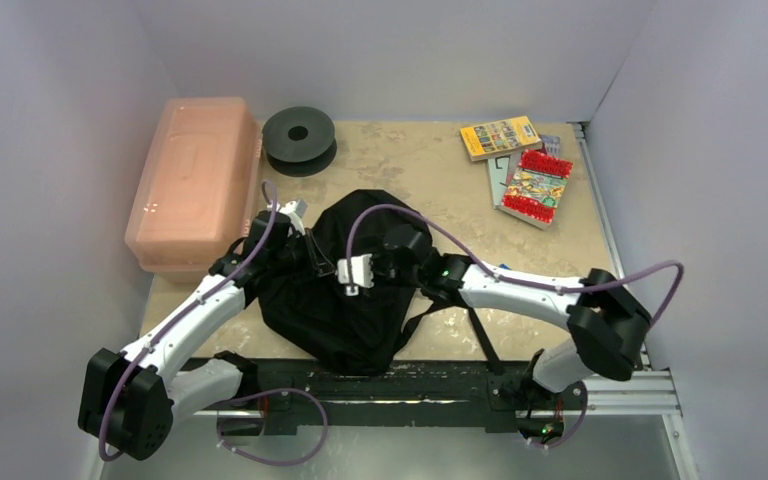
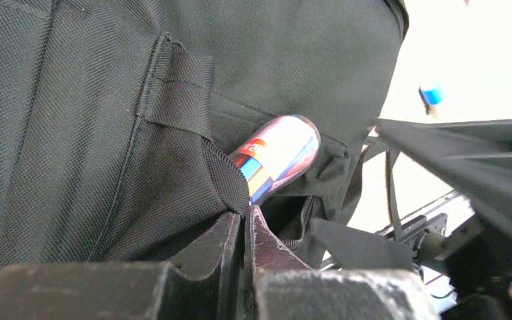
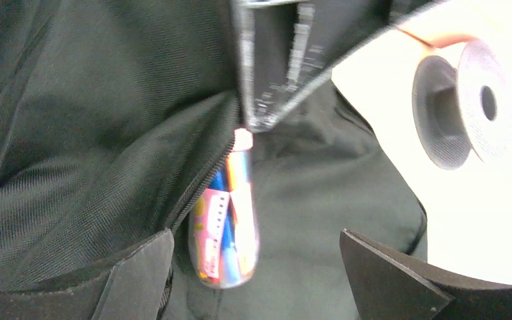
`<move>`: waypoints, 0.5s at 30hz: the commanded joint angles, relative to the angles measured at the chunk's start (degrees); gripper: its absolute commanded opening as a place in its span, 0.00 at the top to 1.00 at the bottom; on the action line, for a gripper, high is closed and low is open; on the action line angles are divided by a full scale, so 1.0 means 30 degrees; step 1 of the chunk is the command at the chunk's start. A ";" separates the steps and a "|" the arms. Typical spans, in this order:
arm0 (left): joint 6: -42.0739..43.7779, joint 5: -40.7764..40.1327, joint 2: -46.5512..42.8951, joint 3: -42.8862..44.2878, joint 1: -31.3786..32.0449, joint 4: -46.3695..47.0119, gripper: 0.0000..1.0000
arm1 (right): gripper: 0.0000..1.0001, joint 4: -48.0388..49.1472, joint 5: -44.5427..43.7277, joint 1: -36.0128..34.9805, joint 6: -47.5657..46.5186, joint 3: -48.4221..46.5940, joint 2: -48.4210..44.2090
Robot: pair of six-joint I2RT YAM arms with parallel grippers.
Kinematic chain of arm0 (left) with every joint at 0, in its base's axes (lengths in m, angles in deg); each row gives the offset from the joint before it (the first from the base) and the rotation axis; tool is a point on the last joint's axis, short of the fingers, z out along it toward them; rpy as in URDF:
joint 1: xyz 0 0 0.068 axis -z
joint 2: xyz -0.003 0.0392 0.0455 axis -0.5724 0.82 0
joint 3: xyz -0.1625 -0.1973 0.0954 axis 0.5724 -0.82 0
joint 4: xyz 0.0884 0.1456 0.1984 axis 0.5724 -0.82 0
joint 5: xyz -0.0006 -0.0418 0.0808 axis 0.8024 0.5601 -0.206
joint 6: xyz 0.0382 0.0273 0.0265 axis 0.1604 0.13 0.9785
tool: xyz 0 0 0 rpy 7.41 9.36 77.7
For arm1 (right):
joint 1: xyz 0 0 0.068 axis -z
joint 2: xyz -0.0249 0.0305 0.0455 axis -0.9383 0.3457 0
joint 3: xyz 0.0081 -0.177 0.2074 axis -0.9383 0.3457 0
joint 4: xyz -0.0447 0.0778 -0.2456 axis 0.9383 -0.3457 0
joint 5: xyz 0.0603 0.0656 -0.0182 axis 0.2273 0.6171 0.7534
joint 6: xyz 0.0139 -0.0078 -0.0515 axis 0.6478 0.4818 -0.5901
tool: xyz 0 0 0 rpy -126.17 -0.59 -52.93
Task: Pack the student bag
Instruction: Place the stationery in the student bag.
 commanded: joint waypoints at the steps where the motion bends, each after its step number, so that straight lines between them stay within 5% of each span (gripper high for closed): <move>1: 0.0028 0.0414 -0.0153 0.0262 -0.0022 0.1509 1.00 | 0.01 0.2700 0.0852 0.1494 0.4597 0.1086 -0.3069; 4: 0.0052 0.0326 -0.0171 0.0258 -0.0022 0.1375 1.00 | 0.01 0.4181 -0.1355 0.2194 0.9697 0.1569 -0.4244; 8: 0.0092 0.0211 -0.0232 0.0260 -0.0022 0.1236 1.00 | 0.01 0.1952 -0.3423 0.2466 1.5689 -0.0381 -0.2900; 15: 0.0112 0.0184 -0.0233 0.0320 -0.0022 0.1120 1.00 | 0.22 0.4180 0.2461 0.4820 2.7856 0.0591 -0.0331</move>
